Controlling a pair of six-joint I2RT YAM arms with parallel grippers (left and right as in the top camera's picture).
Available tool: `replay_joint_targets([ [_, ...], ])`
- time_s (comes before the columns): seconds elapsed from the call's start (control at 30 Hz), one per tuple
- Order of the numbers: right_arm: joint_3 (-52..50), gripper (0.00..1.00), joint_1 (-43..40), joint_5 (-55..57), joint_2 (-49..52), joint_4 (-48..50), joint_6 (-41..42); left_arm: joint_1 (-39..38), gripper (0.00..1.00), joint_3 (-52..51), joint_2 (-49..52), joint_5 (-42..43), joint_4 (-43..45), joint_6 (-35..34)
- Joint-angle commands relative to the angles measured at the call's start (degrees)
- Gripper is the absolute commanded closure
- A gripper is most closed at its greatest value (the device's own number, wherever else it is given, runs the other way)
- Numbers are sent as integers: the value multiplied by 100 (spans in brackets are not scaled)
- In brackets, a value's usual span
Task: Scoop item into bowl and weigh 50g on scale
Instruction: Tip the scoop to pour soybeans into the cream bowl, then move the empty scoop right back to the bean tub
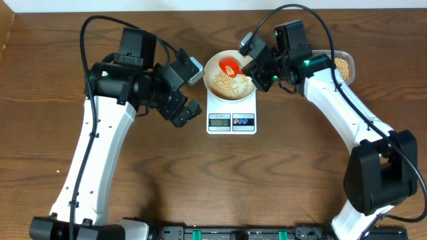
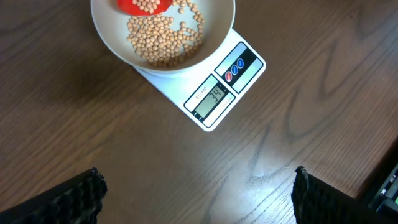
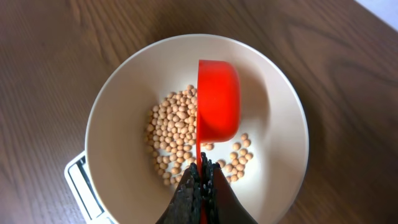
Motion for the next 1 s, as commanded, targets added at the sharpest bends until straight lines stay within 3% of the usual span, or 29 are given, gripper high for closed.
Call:
replay_joint_targets([
  [0.0, 50, 99, 79, -35, -186, -7, -651, -17, 2, -24, -48, 31, -7, -48],
  [0.3, 50, 99, 262, 732, -190, -4, -1646, -17, 2, -24, -48, 31, -7, -48],
  [0.57, 50, 99, 319, 1054, -573, 48, -1757, -17, 2, -24, -48, 31, -7, -48],
  [0.77, 50, 99, 295, 1051, -841, 15, -1270, -17, 2, -22, -48, 31, -7, -48],
  [0.97, 50, 99, 33, 813, -1167, 17, -223, -17, 2, -22, -48, 31, -7, -48],
])
